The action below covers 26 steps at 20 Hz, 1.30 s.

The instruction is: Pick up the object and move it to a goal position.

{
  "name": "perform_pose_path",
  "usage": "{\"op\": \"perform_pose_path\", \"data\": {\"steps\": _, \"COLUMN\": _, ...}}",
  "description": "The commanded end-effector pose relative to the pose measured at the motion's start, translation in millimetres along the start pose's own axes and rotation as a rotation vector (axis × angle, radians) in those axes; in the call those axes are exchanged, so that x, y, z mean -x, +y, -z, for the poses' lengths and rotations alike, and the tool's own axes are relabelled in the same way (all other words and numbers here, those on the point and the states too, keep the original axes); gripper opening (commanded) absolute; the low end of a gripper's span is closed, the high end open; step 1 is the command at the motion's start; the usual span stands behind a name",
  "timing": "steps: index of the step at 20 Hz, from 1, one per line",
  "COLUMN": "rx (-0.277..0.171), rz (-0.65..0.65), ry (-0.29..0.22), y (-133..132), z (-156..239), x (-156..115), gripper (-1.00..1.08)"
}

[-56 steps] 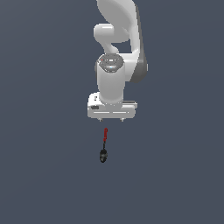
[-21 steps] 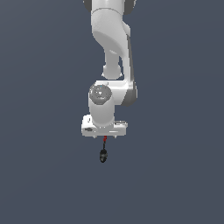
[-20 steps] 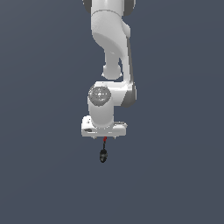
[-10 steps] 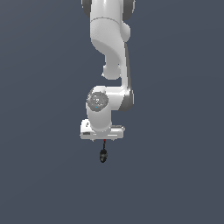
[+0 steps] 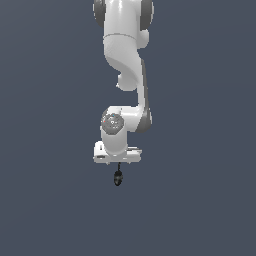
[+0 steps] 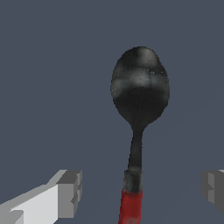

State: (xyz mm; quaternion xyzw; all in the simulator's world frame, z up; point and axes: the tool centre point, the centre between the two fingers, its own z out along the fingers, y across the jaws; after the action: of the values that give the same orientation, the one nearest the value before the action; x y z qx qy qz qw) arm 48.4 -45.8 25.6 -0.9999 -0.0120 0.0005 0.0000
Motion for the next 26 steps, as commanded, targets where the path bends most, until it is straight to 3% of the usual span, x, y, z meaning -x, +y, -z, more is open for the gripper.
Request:
{"op": "perform_pose_path", "data": {"steps": 1, "rx": 0.000, "rz": 0.000, "ry": 0.001, "y": 0.0, "z": -9.9, "x": 0.0, "gripper": 1.00}}
{"op": "perform_pose_path", "data": {"steps": 6, "rx": 0.000, "rz": 0.000, "ry": 0.001, "y": 0.2, "z": -15.1, "x": -1.4, "gripper": 1.00}}
{"op": "perform_pose_path", "data": {"steps": 7, "rx": 0.000, "rz": 0.000, "ry": 0.001, "y": 0.2, "z": -15.1, "x": -1.4, "gripper": -1.00}}
{"op": "perform_pose_path", "data": {"steps": 26, "rx": 0.000, "rz": 0.001, "ry": 0.001, "y": -8.8, "z": 1.5, "x": 5.1, "gripper": -1.00}}
